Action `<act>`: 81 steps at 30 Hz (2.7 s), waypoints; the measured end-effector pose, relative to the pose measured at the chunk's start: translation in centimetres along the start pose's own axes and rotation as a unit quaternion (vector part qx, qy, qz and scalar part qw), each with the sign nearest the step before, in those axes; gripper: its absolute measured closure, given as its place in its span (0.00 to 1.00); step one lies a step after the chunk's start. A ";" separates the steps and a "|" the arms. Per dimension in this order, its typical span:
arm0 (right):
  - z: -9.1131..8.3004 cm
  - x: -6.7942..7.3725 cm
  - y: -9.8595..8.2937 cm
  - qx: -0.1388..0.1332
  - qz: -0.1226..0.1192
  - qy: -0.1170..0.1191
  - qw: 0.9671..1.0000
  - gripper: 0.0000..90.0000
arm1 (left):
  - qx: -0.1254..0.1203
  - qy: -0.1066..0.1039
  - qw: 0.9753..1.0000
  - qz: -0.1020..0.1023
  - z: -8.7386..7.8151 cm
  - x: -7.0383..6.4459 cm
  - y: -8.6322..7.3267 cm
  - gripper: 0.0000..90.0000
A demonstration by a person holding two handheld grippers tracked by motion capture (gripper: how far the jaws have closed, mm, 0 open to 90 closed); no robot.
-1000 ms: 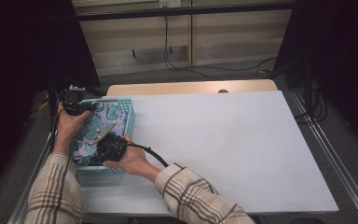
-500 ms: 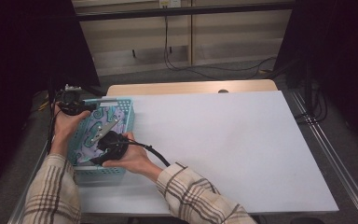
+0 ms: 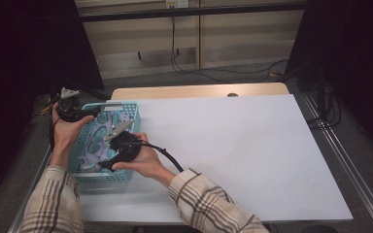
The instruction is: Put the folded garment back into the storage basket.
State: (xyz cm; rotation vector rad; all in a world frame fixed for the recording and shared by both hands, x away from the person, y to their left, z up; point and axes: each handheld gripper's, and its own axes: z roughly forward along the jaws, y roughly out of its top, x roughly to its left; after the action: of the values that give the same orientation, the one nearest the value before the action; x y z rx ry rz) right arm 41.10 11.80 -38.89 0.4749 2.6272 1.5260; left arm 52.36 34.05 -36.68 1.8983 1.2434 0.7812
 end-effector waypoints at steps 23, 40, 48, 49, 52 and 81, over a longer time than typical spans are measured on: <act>-5.9 -3.0 -2.6 -0.065 0.056 -0.116 0.990 0.09 | -0.083 -0.027 0.996 0.005 -4.4 -0.9 -1.2 0.03; -11.6 -3.9 -5.0 -0.117 0.066 -0.224 0.965 0.11 | -0.136 -0.015 0.990 -0.017 -8.1 -4.1 -2.8 0.06; -14.3 -4.0 -6.3 -0.140 0.065 -0.248 0.957 0.11 | -0.144 -0.004 0.989 0.011 -9.3 -5.5 -3.6 0.06; -14.5 -4.0 -6.4 -0.141 0.067 -0.248 0.956 0.11 | -0.146 -0.010 0.989 0.014 -9.4 -5.8 -3.8 0.05; -15.5 -3.9 -6.8 -0.146 0.068 -0.259 0.952 0.10 | -0.152 -0.011 0.988 0.017 -9.8 -6.5 -4.1 0.05; -24.2 -2.5 -12.1 -0.153 0.056 -0.335 0.928 0.09 | -0.185 -0.025 0.982 0.011 -15.1 -12.4 -7.3 0.03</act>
State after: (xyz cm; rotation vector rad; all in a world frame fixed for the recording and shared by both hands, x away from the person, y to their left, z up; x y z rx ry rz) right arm 35.63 -14.79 -37.30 0.9288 1.8378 1.4266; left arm 32.35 28.12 -35.59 1.6200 0.9693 0.9018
